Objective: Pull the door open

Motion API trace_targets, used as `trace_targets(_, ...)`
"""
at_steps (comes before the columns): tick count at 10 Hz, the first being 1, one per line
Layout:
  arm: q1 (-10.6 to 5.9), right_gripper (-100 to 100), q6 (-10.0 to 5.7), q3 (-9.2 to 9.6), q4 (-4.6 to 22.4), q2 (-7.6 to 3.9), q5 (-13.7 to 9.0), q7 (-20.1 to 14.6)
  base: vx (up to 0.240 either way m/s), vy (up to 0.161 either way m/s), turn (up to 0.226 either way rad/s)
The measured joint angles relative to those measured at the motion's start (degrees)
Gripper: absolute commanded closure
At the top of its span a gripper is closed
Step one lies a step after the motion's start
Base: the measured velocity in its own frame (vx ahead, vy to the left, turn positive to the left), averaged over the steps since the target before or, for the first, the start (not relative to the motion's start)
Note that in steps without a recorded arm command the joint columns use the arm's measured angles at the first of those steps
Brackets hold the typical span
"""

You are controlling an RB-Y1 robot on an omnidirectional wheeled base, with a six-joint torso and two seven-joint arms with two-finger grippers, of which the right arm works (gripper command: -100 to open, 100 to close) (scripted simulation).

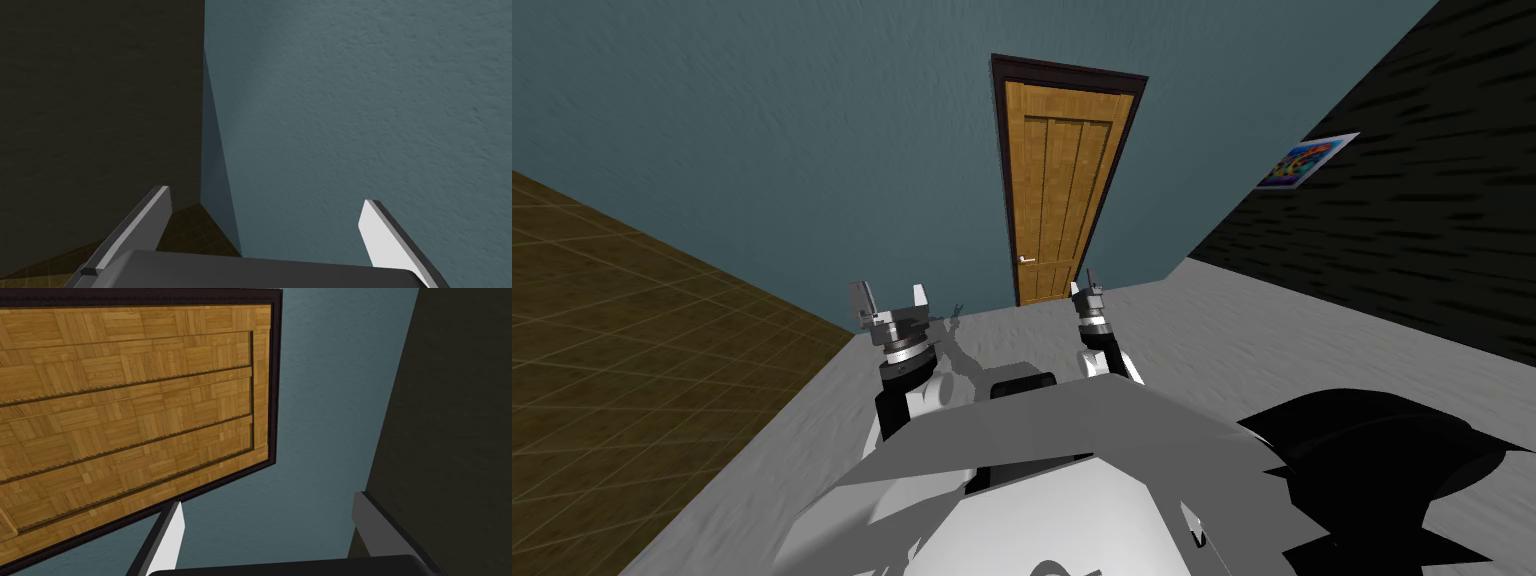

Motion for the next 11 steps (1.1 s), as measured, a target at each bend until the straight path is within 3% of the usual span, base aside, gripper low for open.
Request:
trace_targets(4,-1.50,-100,-1.33,-1.21,4.63,-1.76,-0.44,-0.10,0.132,0.029,0.047)
trace_targets(7,-2.61,-100,-1.82,-1.78,7.55,-2.52,-0.58,0.00,0.096,-0.001,0.042)
trace_targets(11,-3.77,-100,-3.67,-2.57,12.68,-3.40,-0.79,0.23,0.107,-0.004,0.046)
